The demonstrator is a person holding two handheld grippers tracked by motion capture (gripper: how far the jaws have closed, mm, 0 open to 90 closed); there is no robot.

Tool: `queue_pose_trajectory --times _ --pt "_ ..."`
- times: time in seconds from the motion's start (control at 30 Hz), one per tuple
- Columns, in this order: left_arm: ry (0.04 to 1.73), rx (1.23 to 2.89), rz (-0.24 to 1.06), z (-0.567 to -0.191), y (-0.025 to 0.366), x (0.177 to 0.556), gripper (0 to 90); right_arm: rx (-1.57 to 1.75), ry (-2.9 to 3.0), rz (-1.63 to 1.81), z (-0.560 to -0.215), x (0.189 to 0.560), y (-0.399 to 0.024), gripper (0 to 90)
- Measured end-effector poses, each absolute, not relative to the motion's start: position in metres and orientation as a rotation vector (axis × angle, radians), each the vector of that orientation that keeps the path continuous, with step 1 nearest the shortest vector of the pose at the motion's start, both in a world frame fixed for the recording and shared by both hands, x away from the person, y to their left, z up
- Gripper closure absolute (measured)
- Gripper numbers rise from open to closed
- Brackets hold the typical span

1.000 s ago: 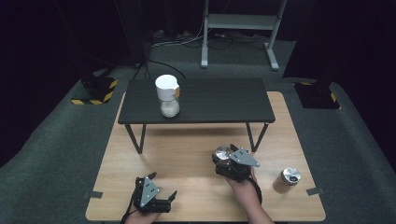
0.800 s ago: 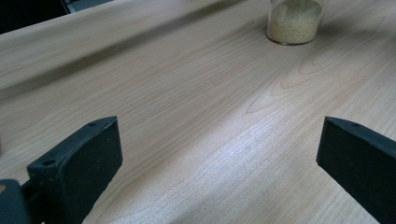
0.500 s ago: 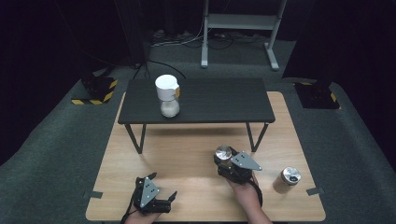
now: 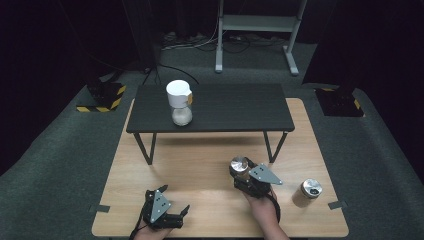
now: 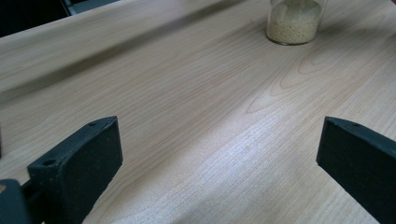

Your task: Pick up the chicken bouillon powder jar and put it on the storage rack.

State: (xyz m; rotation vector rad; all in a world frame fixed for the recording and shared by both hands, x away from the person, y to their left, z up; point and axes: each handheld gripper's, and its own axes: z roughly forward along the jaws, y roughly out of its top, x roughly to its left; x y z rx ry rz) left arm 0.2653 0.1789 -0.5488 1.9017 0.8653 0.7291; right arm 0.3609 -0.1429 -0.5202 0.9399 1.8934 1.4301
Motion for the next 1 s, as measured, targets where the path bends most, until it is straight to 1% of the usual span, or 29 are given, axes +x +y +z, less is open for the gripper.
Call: queue_pose_trajectory --times 0.13,0.47,1.0 --pt "0.866 1.901 0.726 -0.549 0.179 0.265 0.5 0.941 1.889 1.431 -0.517 0.360 -0.145 34.6" --pt "0.866 1.901 0.725 -0.549 0.179 0.265 0.5 0.907 1.855 1.459 -0.495 0.354 -0.150 34.6" --pt "0.866 1.898 0.721 -0.549 0.180 0.266 0.6 0.848 1.826 1.519 -0.452 0.343 -0.152 34.5"
